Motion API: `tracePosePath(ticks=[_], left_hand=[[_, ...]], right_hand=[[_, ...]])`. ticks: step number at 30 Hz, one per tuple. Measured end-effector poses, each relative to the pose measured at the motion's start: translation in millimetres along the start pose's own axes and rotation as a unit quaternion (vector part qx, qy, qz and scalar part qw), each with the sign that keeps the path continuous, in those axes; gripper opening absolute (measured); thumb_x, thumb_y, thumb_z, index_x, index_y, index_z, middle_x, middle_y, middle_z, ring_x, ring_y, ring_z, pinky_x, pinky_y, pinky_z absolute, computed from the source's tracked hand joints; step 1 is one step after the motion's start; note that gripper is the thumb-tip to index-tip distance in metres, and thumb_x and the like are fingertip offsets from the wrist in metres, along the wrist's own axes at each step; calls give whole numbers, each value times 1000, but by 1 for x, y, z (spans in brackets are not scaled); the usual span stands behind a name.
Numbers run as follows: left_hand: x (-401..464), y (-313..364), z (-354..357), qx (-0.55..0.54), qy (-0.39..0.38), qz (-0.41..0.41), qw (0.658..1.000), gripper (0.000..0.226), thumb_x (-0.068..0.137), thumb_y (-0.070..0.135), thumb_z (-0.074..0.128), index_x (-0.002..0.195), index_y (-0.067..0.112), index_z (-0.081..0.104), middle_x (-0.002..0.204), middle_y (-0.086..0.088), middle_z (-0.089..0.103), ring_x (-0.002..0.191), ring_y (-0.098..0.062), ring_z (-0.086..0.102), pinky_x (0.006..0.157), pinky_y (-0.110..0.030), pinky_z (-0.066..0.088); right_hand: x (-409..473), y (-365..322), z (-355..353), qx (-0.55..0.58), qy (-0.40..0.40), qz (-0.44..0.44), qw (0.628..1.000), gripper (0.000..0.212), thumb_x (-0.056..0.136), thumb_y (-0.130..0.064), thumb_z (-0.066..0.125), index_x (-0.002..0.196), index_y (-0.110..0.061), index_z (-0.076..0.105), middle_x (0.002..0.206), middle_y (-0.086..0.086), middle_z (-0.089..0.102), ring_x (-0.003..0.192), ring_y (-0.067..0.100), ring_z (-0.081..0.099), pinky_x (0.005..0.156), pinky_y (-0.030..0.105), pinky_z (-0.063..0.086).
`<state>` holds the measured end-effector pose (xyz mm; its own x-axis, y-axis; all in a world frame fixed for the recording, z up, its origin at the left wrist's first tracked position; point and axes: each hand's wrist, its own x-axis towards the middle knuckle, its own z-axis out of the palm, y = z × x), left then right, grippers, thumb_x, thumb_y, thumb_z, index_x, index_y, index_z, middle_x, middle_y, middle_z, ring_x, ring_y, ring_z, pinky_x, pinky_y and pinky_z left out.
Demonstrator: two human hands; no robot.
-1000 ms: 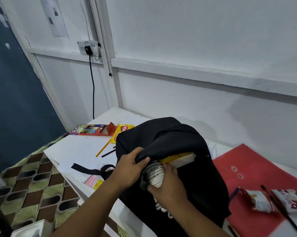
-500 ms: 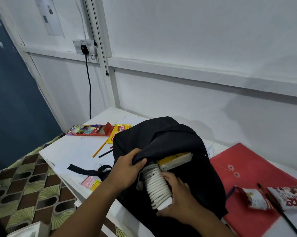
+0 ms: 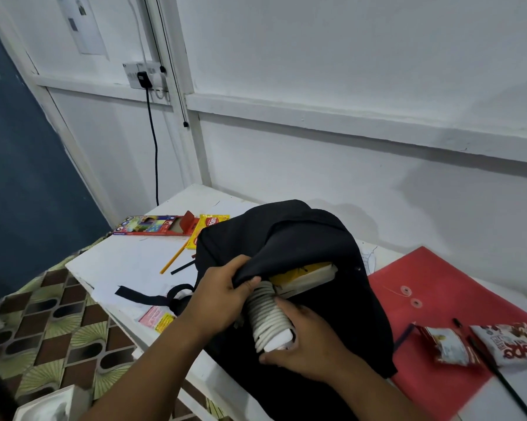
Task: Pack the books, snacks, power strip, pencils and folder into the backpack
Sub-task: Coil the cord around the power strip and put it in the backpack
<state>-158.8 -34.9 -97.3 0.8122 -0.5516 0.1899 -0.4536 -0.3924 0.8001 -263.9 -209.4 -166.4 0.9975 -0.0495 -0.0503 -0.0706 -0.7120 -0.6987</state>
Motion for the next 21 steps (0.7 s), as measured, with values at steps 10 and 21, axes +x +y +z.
tracePosePath(ticks=[10, 21], left_hand=[[6, 3, -5, -65, 30, -23, 997, 11, 97, 19, 62, 101, 29, 64, 86, -1, 68, 84, -18, 64, 75, -35, 51], [13, 8, -11, -99, 90, -25, 991, 16, 96, 21, 63, 98, 37, 66, 89, 5, 69, 84, -15, 65, 75, -29, 52]], right_hand=[[5, 5, 3, -23, -22, -2, 999, 114, 60, -77, 70, 152, -48, 10, 144, -11, 46, 129, 16, 46, 109, 37, 39], [13, 7, 9, -54, -6, -20, 998, 107, 68, -76, 63, 157, -37, 18, 145, -8, 47, 132, 13, 43, 108, 34, 38]])
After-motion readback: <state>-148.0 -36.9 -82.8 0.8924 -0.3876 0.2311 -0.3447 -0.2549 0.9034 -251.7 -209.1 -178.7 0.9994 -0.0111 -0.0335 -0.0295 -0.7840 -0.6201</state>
